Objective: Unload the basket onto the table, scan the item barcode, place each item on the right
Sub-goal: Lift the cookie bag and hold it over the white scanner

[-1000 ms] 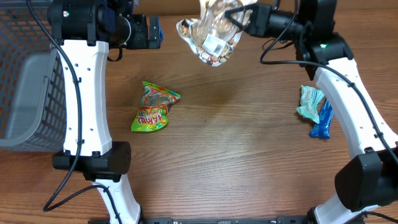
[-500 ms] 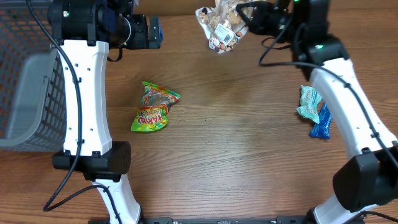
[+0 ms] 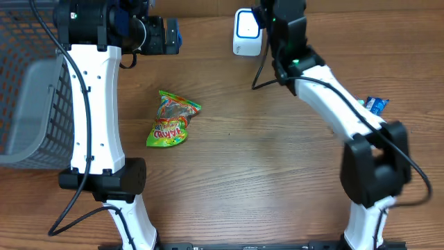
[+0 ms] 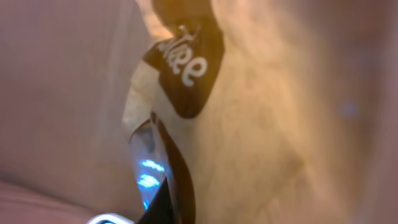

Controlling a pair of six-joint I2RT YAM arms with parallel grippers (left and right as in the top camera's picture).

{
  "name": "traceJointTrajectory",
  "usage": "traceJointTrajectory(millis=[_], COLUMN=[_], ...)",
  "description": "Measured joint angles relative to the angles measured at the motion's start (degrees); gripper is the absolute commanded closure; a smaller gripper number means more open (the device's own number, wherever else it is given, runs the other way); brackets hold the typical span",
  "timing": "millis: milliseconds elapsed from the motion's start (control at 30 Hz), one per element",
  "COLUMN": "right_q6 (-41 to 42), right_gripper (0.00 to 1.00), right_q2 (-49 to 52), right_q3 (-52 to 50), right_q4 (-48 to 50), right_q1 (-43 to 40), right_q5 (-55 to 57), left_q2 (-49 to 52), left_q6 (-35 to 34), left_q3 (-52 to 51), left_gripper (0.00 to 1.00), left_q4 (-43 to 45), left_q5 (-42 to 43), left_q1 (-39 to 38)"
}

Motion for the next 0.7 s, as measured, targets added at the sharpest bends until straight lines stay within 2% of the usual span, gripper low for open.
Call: traceJointTrajectory(millis=[167,267,700], right_q6=[-14.1,-18.6,-21.7], right_gripper=[0.96,0.96,0.96], right_q2=[9.4,14.1,15.9], right_q3=[0.0,0.0,0.0], right_q4=[11.1,16.1,17.1], right_q1=[0.0,0.1,2.1], right_q5=[1.2,1.2,-5.6], left_q2=[0.0,0.0,0.0], left_q6=[0.0,0.0,0.0], left_q3=[0.0,0.0,0.0], left_gripper=[0.0,0.0,0.0], left_q4=[0.0,-0.1,0.0], left_q5=[0.0,0.0,0.0], left_q1=[0.0,0.0,0.0])
